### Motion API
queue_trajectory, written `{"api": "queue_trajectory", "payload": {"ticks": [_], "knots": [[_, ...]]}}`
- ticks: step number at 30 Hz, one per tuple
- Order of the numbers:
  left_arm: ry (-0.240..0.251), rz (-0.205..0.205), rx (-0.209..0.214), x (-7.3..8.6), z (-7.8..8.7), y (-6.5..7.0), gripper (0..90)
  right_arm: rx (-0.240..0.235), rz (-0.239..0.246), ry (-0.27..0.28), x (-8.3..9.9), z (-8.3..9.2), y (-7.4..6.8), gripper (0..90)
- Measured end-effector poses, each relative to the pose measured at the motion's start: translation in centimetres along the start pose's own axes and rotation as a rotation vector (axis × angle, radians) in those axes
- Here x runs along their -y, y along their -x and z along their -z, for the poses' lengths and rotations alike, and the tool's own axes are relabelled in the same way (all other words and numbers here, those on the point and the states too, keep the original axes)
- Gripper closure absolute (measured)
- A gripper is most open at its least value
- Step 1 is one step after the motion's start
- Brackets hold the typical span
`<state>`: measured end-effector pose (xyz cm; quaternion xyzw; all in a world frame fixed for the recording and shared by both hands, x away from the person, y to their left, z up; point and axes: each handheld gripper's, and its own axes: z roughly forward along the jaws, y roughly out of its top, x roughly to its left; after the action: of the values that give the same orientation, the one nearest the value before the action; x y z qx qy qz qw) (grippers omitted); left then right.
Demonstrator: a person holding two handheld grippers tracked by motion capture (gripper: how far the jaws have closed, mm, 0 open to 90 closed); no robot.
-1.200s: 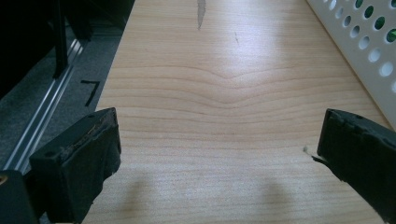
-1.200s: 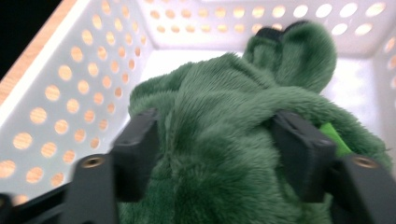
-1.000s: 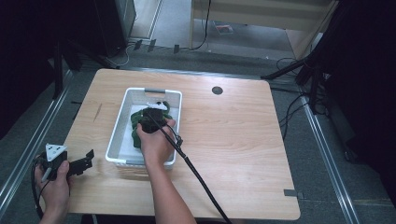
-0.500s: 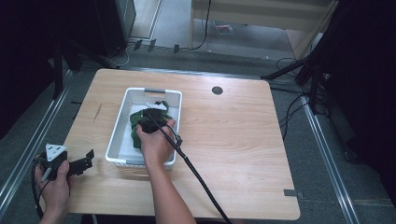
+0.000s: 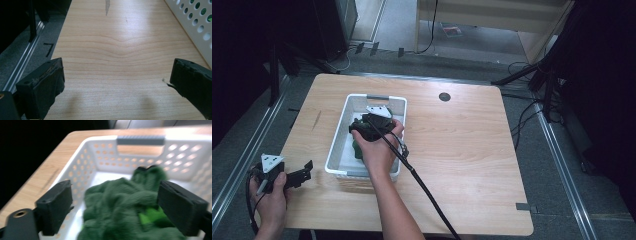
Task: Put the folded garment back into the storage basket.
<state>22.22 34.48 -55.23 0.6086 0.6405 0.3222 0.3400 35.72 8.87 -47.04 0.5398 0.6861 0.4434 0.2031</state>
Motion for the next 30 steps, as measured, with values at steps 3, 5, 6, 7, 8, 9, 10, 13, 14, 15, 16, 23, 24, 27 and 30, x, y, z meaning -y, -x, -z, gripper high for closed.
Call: {"api": "queue_trajectory", "payload": {"ticks": [3, 5, 6, 7, 8, 9, 10, 13, 14, 15, 16, 23, 24, 27, 30], "knots": [[0.0, 0.0, 0.0, 0.0, 0.0, 0.0, 0.5, 0.032, 0.035, 0.014, -0.2, 0.7, 0.1, 13.2], [0.0, 0.0, 0.001, 0.0, 0.0, 0.0, 0.5, 0.015, 0.016, 0.025, -0.5, 1.1, 0.3, 13.1], [0.0, 0.0, 0.001, 0.0, 0.0, 0.0, 0.5, 0.006, 0.009, 0.032, -0.6, 1.2, 0.4, 13.0], [0.0, 0.0, 0.001, 0.0, 0.0, 0.0, 0.5, 0.007, 0.003, 0.033, -0.7, 1.4, 0.6, 12.4], [0.0, 0.0, 0.002, 0.0, 0.0, 0.0, 0.5, 0.002, -0.011, 0.03, -0.8, 1.7, 0.7, 10.9], [0.0, 0.0, 0.002, 0.0, 0.0, 0.0, 0.5, -0.016, -0.018, 0.03, -0.9, 2.0, 0.9, 8.6], [-0.001, 0.0, 0.002, 0.0, 0.0, 0.0, 0.5, -0.027, -0.029, 0.035, -1.0, 2.2, 1.1, 6.6], [0.0, 0.0, 0.002, 0.0, 0.0, 0.0, 0.5, -0.03, -0.02, 0.057, -1.2, 2.9, 1.6, 0.0], [-0.001, 0.0, 0.002, 0.0, 0.0, 0.0, 0.5, -0.032, -0.022, 0.069, -1.3, 3.1, 1.8, 0.0], [0.0, 0.0, 0.002, 0.0, 0.0, 0.0, 0.5, -0.027, -0.018, 0.075, -1.3, 3.3, 2.0, 0.0], [0.0, 0.0, 0.002, 0.0, 0.0, 0.0, 0.5, -0.026, -0.013, 0.089, -1.3, 3.5, 2.3, 0.0], [0.0, -0.001, 0.0, 0.0, 0.0, 0.0, 0.5, -0.021, 0.003, 0.116, -1.4, 5.0, 4.2, 0.0], [0.0, -0.002, 0.0, 0.0, 0.0, 0.0, 0.5, -0.022, 0.001, 0.117, -1.4, 5.2, 4.6, 0.0], [0.001, -0.002, 0.0, 0.0, 0.0, 0.0, 0.5, -0.009, -0.004, 0.121, -1.3, 5.8, 5.6, 0.0], [0.0, -0.003, 0.0, 0.0, 0.0, 0.0, 0.5, 0.006, -0.002, 0.131, -1.0, 6.5, 6.7, 0.0]]}}
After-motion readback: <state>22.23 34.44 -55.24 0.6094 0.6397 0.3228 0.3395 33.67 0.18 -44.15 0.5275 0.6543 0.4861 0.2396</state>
